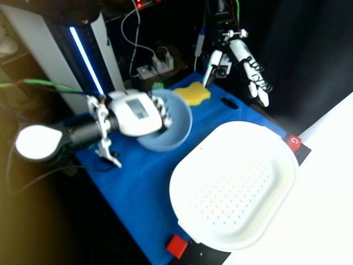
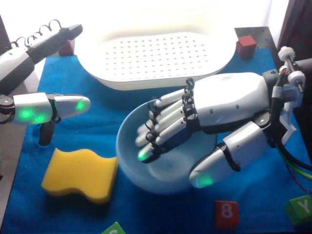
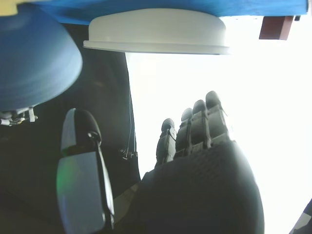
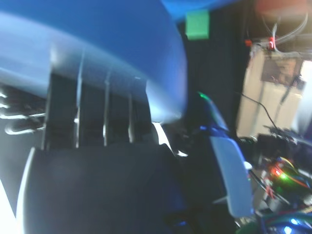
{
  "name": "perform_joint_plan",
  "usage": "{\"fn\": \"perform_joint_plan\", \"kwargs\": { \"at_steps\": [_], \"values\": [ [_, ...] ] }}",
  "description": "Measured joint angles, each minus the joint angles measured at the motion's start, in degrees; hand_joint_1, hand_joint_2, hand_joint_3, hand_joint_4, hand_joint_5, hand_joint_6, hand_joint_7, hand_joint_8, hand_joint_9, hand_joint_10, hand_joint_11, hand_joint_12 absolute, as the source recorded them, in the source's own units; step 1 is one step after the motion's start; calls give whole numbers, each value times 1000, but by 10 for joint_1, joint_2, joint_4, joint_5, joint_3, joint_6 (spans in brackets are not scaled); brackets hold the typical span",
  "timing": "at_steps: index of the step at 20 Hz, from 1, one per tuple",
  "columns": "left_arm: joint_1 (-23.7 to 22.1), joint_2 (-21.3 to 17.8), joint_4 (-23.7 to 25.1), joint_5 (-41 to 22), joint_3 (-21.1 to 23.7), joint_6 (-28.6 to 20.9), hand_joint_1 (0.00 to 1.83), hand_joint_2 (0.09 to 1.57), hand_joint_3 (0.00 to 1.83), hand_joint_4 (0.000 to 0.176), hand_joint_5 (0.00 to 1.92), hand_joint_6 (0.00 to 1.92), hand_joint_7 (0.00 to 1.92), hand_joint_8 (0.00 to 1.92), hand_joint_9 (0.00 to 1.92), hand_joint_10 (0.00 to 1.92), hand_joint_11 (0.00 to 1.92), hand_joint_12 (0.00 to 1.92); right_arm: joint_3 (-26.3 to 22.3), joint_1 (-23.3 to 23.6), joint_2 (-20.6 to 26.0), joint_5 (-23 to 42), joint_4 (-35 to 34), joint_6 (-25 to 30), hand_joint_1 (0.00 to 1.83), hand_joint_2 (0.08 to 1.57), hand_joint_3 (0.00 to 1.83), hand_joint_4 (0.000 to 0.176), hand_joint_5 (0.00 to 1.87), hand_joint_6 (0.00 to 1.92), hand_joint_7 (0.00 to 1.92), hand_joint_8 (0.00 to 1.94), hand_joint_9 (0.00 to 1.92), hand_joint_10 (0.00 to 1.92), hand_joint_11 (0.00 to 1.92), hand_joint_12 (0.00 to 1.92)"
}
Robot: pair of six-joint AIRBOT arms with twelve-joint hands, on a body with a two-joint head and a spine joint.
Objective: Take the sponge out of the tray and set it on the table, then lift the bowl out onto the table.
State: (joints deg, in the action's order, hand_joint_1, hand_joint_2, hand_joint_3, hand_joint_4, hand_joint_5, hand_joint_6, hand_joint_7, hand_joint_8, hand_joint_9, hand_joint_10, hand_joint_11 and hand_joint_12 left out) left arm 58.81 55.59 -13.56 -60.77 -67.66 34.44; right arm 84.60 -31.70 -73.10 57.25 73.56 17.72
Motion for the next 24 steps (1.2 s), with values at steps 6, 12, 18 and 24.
{"fn": "perform_joint_plan", "kwargs": {
  "at_steps": [6, 12, 18, 24],
  "values": [
    [1, 0, -2, -3, 0, 0, 731, 980, 6, 134, 49, 1, 38, 1, 45, 1, 36, 200, -8, -7, 40, 14, -79, -2, 98, 1101, 0, 160, 32, 0, 0, 0, 0, 0, 0, 0],
    [31, -1, -2, -67, 19, -39, 608, 944, 0, 132, 56, 6, 5, 0, 47, 0, 39, 208, -57, -186, 134, 87, -423, -151, 0, 1071, 0, 151, 0, 0, 0, 0, 0, 0, 0, 0],
    [98, -18, -24, -247, 83, -43, 389, 1117, 19, 159, 0, 0, 9, 2, 16, 4, 0, 294, -94, -329, 141, 258, -678, -202, 273, 1278, 9, 169, 6, 1, 0, 0, 0, 0, 0, 0],
    [101, -12, -27, -312, 93, -54, 91, 1147, 0, 176, 13, 1, 0, 0, 13, 4, 37, 18, -120, -400, 144, 357, -764, -204, 276, 1299, 0, 176, 0, 0, 0, 0, 0, 0, 0, 0]
  ]
}}
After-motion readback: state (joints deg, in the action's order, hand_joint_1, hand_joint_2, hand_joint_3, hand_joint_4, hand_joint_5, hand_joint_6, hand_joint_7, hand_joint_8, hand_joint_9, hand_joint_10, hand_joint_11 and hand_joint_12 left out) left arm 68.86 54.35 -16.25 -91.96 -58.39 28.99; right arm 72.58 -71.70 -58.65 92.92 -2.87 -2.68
